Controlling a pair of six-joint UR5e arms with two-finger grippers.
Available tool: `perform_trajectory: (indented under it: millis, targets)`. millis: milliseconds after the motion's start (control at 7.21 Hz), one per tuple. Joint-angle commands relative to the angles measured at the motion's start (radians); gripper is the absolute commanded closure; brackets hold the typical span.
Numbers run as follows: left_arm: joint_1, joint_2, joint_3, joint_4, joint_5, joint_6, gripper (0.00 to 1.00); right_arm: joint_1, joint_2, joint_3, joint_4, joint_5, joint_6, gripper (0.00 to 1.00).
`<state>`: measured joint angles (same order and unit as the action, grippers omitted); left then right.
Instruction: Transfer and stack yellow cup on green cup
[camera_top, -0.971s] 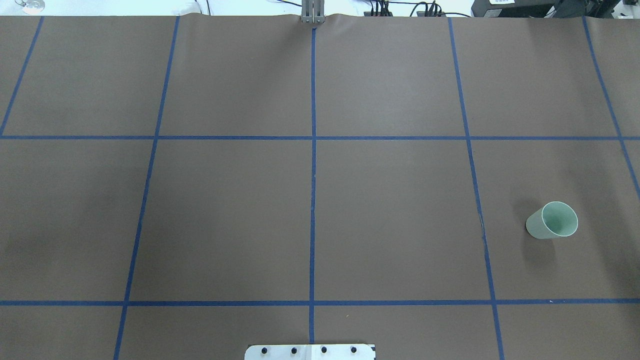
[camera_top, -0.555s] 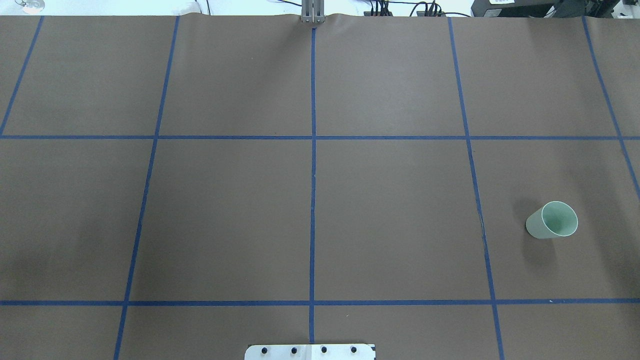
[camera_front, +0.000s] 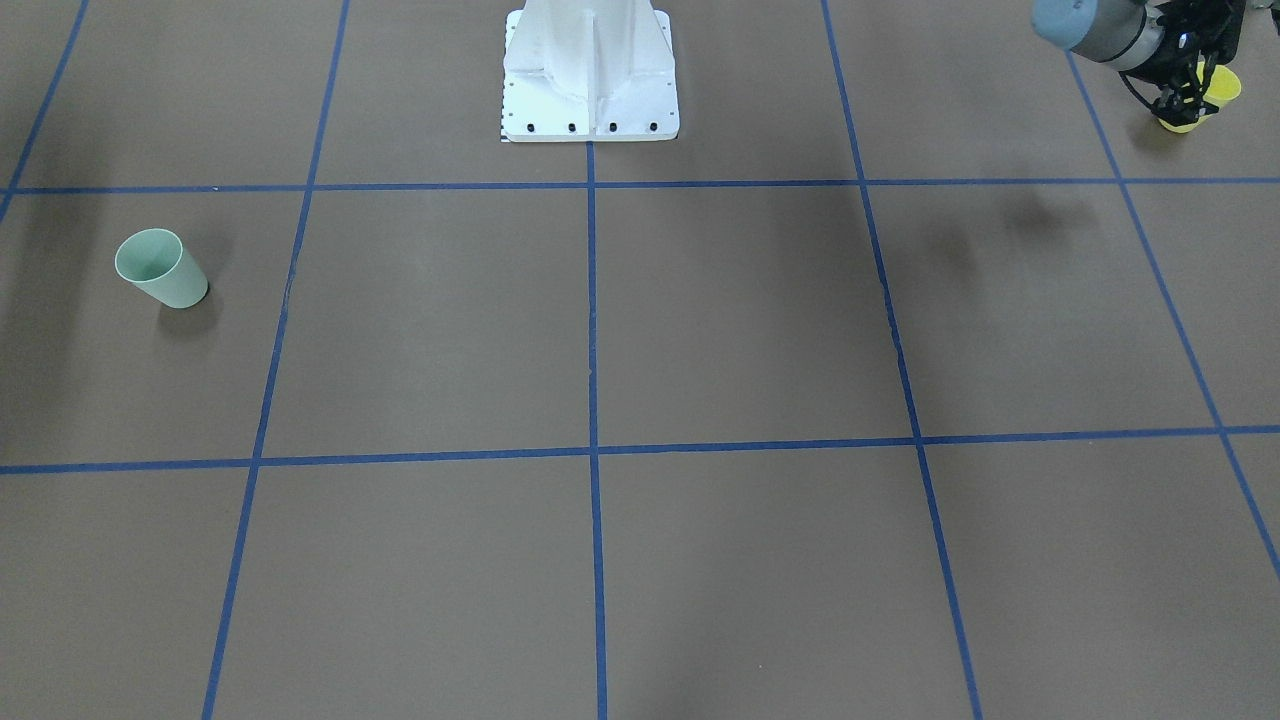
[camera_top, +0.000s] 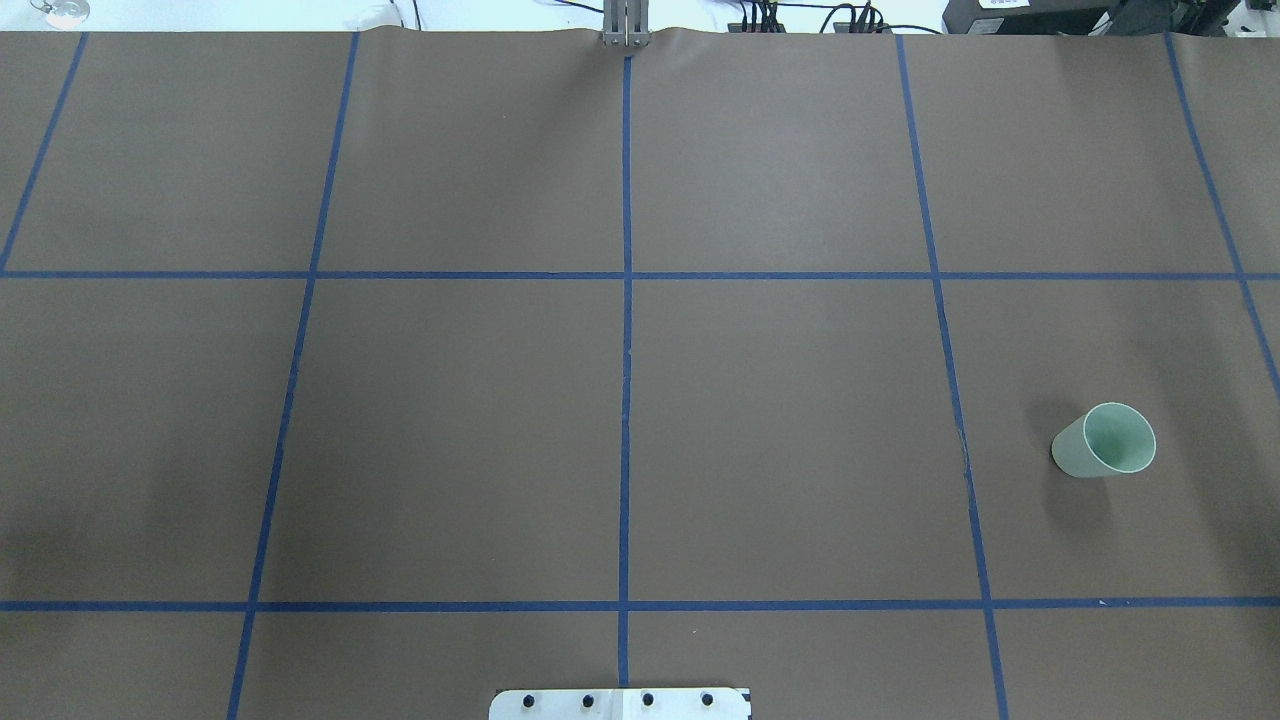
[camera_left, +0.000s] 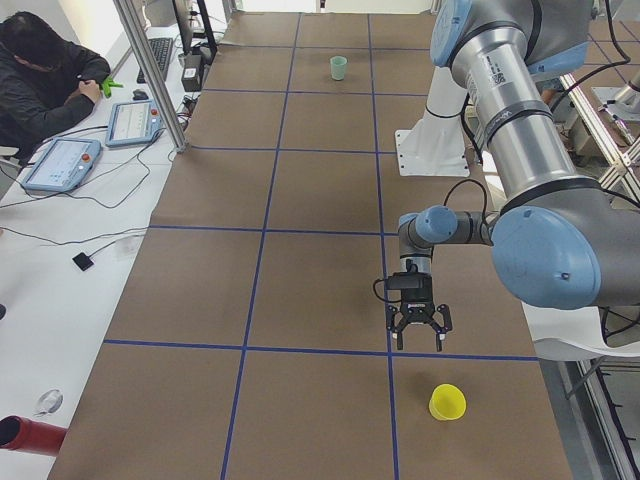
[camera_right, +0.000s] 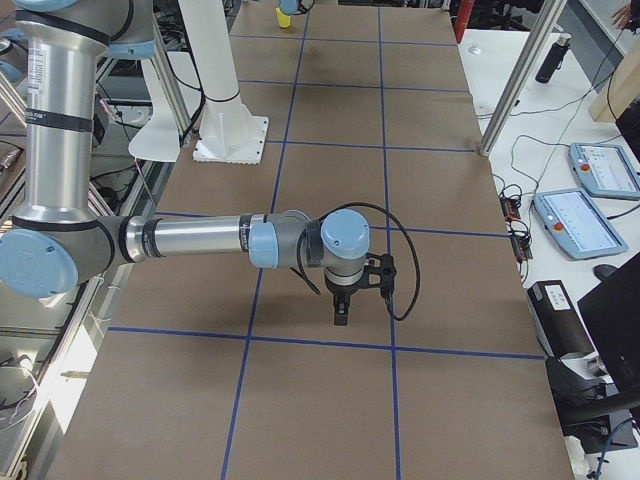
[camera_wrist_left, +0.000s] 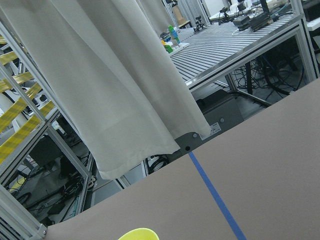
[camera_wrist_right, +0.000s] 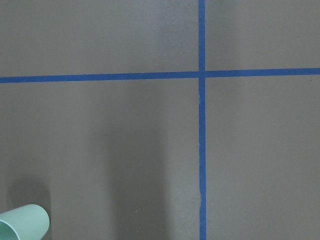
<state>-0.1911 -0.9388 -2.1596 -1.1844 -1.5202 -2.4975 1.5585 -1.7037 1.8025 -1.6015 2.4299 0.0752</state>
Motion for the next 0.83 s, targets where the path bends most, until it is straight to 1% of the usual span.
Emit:
perform_trajectory:
  millis: [0,139,277,416,555,693]
  targets:
    - [0.018,-0.009,0.020,0.042,-0.014,-0.127,0.00,0.000,0.001,0.005,0.000,0.000,-0.002,0.00]
    - [0.047,-0.026,0.045,0.048,-0.046,-0.179,0.00,0.000,0.001,0.006,0.001,0.000,0.000,0.00]
    - [0.073,-0.076,0.076,0.057,-0.073,-0.254,0.00,0.000,0.003,0.009,0.000,0.000,0.000,0.00]
    - [0.090,-0.150,0.142,0.080,-0.099,-0.301,0.00,0.000,0.003,0.009,0.001,0.000,-0.002,0.00]
    - [0.096,-0.193,0.189,0.083,-0.109,-0.326,0.00,0.000,0.001,0.011,0.002,0.000,-0.002,0.00]
    - [0.108,-0.198,0.219,0.083,-0.109,-0.361,0.00,0.000,0.001,0.011,0.002,0.000,-0.002,0.00]
